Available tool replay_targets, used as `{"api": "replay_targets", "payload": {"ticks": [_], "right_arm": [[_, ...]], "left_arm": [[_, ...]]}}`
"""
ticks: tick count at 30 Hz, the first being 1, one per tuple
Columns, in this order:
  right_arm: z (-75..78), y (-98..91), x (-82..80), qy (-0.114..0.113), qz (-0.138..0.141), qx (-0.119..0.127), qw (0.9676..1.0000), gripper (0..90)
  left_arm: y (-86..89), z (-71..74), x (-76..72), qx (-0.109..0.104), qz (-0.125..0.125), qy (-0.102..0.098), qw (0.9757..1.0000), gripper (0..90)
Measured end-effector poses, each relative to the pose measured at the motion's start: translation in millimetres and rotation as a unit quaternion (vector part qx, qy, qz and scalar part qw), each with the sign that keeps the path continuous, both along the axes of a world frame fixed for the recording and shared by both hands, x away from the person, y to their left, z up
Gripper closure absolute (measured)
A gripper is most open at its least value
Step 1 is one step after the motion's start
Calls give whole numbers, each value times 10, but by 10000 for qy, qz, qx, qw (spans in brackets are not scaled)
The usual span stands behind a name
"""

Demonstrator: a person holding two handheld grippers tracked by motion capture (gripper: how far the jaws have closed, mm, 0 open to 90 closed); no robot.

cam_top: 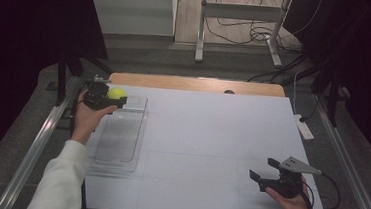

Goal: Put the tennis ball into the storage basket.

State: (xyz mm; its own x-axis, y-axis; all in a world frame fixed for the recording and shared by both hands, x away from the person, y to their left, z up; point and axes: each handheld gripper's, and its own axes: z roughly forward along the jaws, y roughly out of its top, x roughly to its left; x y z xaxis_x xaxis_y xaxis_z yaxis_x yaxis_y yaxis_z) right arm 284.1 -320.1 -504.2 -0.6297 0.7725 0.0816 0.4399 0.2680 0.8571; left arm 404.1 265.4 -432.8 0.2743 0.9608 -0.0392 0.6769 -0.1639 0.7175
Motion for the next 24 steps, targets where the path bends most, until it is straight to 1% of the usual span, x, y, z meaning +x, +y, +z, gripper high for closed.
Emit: {"api": "replay_targets", "payload": {"ticks": [11,18,24], "right_arm": [[-6,2,4,14,6,-9,10000,120],[-7,4,5,14,13,-18,10000,120],[-7,4,4,15,13,-20,10000,120]], "left_arm": [[69,-40,32,27,183,37,9998,255],[81,-62,49,44,207,83,9997,255],[57,-101,61,104,191,133,9997,254]]}}
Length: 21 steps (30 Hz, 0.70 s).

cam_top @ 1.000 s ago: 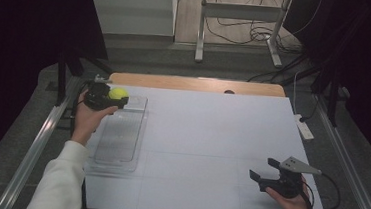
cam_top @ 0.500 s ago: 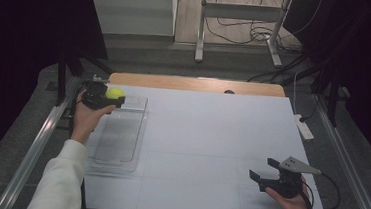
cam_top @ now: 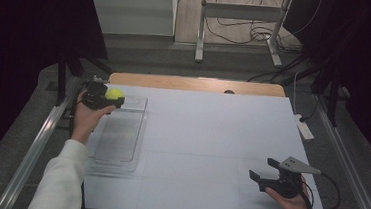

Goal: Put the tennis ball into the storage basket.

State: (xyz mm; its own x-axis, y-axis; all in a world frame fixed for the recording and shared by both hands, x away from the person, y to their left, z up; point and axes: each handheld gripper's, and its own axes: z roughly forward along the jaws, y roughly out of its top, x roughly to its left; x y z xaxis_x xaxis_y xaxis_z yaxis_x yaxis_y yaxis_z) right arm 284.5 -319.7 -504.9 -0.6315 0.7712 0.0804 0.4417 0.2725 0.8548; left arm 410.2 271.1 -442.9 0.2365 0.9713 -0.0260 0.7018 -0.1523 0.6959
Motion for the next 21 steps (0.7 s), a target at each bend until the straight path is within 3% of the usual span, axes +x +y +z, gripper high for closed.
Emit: {"api": "replay_targets", "payload": {"ticks": [21], "right_arm": [[-9,6,4,3,5,-25,10000,120]], "left_arm": [[-35,-122,38,105,-52,194,9997,254]]}}
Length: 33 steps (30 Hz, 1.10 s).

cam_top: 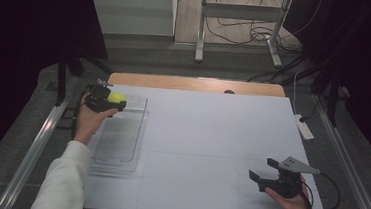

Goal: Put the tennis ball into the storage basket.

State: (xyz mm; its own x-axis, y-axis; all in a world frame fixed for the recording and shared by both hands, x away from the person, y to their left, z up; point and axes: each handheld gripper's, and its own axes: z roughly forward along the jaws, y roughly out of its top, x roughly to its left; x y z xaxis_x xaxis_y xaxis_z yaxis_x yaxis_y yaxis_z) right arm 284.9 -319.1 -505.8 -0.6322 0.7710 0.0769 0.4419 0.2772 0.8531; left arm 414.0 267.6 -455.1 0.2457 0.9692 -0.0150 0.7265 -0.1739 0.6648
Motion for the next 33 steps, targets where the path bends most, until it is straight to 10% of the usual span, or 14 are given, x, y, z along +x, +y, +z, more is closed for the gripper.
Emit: {"api": "replay_targets", "payload": {"ticks": [33], "right_arm": [[-9,-2,3,13,7,-30,10000,120]], "left_arm": [[-31,-202,85,216,9,364,9991,252]]}}
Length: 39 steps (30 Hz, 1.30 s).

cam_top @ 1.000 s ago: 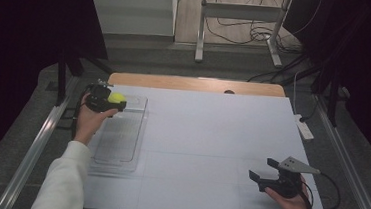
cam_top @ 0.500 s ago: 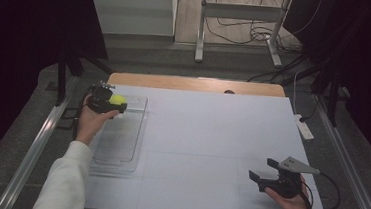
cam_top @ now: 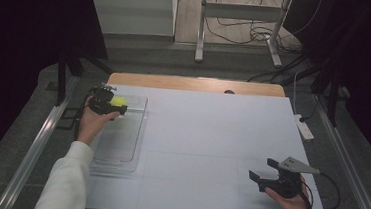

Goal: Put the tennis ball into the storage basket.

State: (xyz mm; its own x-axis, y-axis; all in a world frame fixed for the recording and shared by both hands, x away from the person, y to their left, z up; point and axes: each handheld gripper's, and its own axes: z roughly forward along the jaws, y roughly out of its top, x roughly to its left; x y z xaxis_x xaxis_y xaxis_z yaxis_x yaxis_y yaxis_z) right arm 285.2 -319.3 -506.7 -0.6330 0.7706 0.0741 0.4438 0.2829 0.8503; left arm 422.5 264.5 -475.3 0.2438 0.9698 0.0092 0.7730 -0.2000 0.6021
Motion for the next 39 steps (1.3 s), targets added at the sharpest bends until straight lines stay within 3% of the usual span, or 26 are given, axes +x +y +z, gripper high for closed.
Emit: {"api": "replay_targets", "payload": {"ticks": [39], "right_arm": [[-6,-3,1,9,-8,-23,10000,119]], "left_arm": [[-44,-230,83,270,-4,380,9989,249]]}}
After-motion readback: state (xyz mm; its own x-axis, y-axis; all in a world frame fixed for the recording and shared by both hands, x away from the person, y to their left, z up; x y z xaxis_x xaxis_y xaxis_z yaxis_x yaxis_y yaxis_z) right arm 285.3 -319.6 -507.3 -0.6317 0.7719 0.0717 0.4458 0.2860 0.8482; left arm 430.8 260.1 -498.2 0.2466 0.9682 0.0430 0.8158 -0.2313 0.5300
